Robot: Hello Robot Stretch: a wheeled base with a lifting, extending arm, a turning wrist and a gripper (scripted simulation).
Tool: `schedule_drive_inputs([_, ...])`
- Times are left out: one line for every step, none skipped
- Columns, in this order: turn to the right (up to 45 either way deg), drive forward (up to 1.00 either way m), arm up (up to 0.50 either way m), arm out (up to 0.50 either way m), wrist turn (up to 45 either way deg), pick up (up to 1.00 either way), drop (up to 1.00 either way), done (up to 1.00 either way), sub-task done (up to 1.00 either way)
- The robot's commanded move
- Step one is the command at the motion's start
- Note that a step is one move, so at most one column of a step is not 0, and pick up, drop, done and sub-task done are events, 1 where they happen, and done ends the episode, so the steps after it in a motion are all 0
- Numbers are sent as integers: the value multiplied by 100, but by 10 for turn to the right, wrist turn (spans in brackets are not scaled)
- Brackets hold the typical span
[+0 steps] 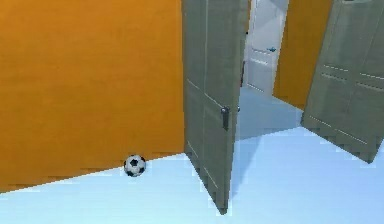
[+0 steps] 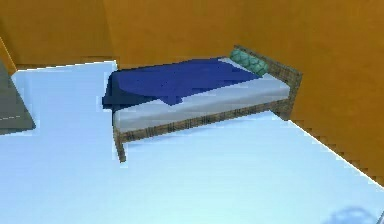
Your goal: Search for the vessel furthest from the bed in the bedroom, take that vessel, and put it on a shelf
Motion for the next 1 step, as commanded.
schedule_drive_inputs([-450, 0, 0, 0, 0, 0, 0, 0, 0])
